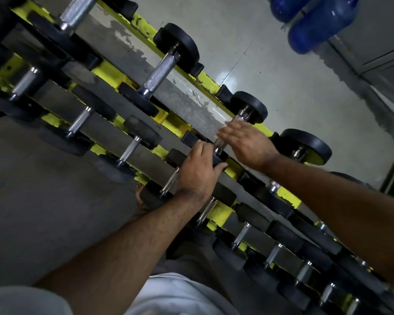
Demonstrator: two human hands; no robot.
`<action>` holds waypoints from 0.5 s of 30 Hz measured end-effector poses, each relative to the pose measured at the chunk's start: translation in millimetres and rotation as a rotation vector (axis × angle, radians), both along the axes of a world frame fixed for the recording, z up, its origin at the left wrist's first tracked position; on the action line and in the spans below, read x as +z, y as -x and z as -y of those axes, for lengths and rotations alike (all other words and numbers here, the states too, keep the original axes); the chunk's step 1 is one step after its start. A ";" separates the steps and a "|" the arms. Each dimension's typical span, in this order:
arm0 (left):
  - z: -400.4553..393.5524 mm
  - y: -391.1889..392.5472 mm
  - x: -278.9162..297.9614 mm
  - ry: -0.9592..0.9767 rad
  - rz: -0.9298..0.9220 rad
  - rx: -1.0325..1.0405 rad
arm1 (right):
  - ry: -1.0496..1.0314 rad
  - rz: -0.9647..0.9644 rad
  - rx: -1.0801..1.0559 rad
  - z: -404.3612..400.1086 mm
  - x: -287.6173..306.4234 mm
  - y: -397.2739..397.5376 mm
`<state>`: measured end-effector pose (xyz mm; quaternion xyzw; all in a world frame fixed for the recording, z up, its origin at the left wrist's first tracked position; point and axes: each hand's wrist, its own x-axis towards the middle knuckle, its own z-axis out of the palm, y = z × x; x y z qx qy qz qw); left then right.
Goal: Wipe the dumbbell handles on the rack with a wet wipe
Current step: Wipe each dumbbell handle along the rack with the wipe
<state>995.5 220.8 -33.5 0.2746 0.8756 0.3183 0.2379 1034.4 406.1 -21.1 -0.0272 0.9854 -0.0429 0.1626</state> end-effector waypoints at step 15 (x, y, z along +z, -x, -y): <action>13.7 16.3 -5.6 -0.095 0.096 -0.067 | 0.136 -0.010 0.088 14.4 -7.5 -6.5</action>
